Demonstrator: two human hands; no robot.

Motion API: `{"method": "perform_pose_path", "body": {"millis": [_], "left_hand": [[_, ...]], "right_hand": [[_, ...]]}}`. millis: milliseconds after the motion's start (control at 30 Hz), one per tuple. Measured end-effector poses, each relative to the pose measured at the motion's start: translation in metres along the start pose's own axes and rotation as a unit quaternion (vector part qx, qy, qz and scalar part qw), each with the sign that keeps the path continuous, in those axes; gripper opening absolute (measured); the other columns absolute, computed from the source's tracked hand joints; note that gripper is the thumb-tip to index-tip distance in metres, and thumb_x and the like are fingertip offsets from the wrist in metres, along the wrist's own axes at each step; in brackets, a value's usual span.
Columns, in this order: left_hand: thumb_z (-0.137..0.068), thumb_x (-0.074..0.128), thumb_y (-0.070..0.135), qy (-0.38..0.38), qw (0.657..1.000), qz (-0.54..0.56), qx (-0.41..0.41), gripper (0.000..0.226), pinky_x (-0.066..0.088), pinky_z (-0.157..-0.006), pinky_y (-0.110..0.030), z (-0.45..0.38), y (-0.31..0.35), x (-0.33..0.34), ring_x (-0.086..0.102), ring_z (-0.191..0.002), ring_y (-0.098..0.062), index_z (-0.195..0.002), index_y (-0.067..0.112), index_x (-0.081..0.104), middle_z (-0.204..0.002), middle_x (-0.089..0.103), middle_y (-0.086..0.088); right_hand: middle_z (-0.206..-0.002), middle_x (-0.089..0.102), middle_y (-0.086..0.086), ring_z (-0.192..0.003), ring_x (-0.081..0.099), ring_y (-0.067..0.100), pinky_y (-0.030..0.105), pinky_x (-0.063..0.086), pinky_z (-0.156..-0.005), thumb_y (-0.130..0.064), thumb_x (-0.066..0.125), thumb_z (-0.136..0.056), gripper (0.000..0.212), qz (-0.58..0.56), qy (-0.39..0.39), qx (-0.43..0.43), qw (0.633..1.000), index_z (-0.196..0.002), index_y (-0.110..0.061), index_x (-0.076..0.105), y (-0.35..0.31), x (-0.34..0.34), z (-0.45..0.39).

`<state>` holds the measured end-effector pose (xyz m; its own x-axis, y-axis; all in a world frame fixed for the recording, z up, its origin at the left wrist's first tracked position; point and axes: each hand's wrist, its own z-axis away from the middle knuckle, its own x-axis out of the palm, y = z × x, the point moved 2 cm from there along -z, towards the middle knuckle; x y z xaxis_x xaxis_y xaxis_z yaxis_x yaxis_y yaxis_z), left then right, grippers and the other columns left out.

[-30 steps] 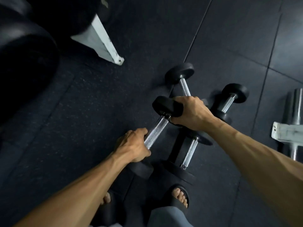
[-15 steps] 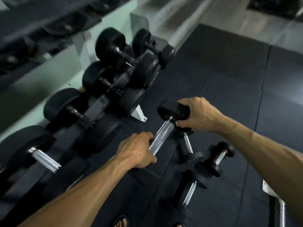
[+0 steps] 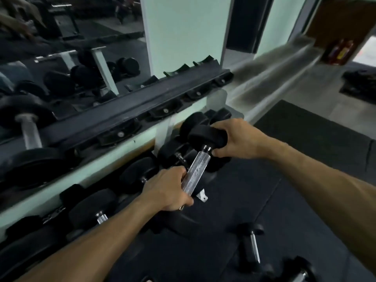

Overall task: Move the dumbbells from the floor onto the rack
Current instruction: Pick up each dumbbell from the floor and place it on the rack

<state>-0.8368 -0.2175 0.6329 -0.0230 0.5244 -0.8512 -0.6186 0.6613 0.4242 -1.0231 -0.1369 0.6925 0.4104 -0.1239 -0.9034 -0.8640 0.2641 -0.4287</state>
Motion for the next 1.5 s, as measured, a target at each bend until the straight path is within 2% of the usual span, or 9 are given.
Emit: {"method": "perform_pose_path", "body": {"millis": [233, 367, 500, 600, 800, 933, 1133, 1367, 1500], "left_hand": [[-0.063, 0.083, 0.044, 0.023, 0.999, 0.035, -0.024, 0.049, 0.044, -0.068, -0.032, -0.056, -0.070, -0.071, 0.056, -0.084, -0.013, -0.096, 0.029, 0.050, -0.082, 0.057, 0.013], [-0.065, 0.082, 0.042, 0.044, 0.997, 0.051, -0.046, 0.047, 0.037, -0.065, -0.029, -0.086, -0.104, -0.114, 0.053, -0.080, -0.013, -0.091, 0.034, 0.044, -0.076, 0.051, 0.015], [-0.065, 0.082, 0.041, 0.067, 0.991, 0.074, -0.087, 0.045, 0.039, -0.063, -0.030, -0.107, -0.135, -0.141, 0.055, -0.075, -0.012, -0.093, 0.029, 0.049, -0.079, 0.055, 0.013], [-0.065, 0.083, 0.041, 0.084, 0.983, 0.105, -0.122, 0.045, 0.044, -0.067, -0.031, -0.123, -0.154, -0.152, 0.059, -0.081, -0.012, -0.098, 0.030, 0.053, -0.087, 0.060, 0.013], [-0.065, 0.081, 0.039, 0.156, 0.942, 0.209, -0.211, 0.044, 0.050, -0.072, -0.033, -0.156, -0.181, -0.162, 0.061, -0.086, -0.016, -0.095, 0.028, 0.051, -0.090, 0.062, 0.012], [-0.068, 0.079, 0.035, 0.218, 0.900, 0.264, -0.270, 0.047, 0.048, -0.076, -0.031, -0.174, -0.196, -0.170, 0.061, -0.097, -0.021, -0.104, 0.023, 0.052, -0.096, 0.064, 0.007], [-0.069, 0.076, 0.032, 0.233, 0.849, 0.323, -0.347, 0.036, 0.050, -0.071, -0.032, -0.184, -0.213, -0.147, 0.060, -0.085, -0.018, -0.092, 0.023, 0.050, -0.085, 0.060, 0.011], [-0.068, 0.079, 0.034, 0.241, 0.848, 0.322, -0.345, 0.034, 0.044, -0.063, -0.028, -0.185, -0.210, -0.147, 0.059, -0.075, -0.013, -0.084, 0.029, 0.049, -0.075, 0.059, 0.014], [-0.069, 0.077, 0.038, 0.228, 0.864, 0.287, -0.346, 0.035, 0.046, -0.066, -0.030, -0.185, -0.209, -0.148, 0.059, -0.079, -0.016, -0.091, 0.025, 0.053, -0.078, 0.060, 0.013]], "right_hand": [[-0.079, 0.070, -0.005, -0.069, 0.065, 0.011, 0.031, 0.053, -0.065, -0.026, 0.077, -0.066, 0.036, 0.033, -0.016, -0.045, 0.998, -0.101, -0.022, 0.068, -0.044, -0.006, -0.129], [-0.079, 0.068, -0.006, -0.069, 0.065, 0.010, 0.030, 0.054, -0.063, -0.023, 0.075, -0.067, 0.033, 0.016, -0.030, -0.064, 0.997, -0.099, -0.023, 0.067, -0.063, -0.009, -0.201], [-0.071, 0.062, -0.011, -0.066, 0.061, 0.006, 0.025, 0.049, -0.061, -0.021, 0.076, -0.068, 0.025, 0.030, -0.045, -0.093, 0.994, -0.084, -0.027, 0.058, -0.083, -0.008, -0.259], [-0.073, 0.064, -0.007, -0.067, 0.062, 0.012, 0.026, 0.050, -0.060, -0.022, 0.074, -0.068, 0.024, 0.053, -0.067, -0.131, 0.988, -0.086, -0.024, 0.060, -0.099, -0.003, -0.303], [-0.073, 0.062, -0.006, -0.067, 0.059, 0.012, 0.025, 0.044, -0.058, -0.020, 0.072, -0.068, 0.021, 0.093, -0.132, -0.216, 0.963, -0.086, -0.022, 0.061, -0.135, 0.007, -0.392], [-0.074, 0.061, -0.009, -0.067, 0.056, 0.009, 0.022, 0.040, -0.059, -0.018, 0.072, -0.069, 0.027, 0.114, -0.169, -0.273, 0.940, -0.087, -0.031, 0.057, -0.166, 0.019, -0.444], [-0.094, 0.067, -0.006, -0.089, 0.064, 0.017, 0.034, 0.053, -0.080, -0.014, 0.074, -0.069, 0.041, 0.075, -0.230, -0.279, 0.930, -0.108, -0.025, 0.065, -0.173, 0.076, -0.471], [-0.100, 0.067, -0.008, -0.095, 0.063, 0.016, 0.041, 0.052, -0.088, -0.016, 0.074, -0.073, 0.045, 0.026, -0.235, -0.249, 0.939, -0.115, -0.029, 0.064, -0.163, 0.079, -0.471], [-0.100, 0.066, -0.004, -0.093, 0.063, 0.018, 0.038, 0.054, -0.086, -0.015, 0.071, -0.079, 0.043, 0.002, -0.219, -0.243, 0.945, -0.119, -0.026, 0.060, -0.158, 0.083, -0.465]]}}
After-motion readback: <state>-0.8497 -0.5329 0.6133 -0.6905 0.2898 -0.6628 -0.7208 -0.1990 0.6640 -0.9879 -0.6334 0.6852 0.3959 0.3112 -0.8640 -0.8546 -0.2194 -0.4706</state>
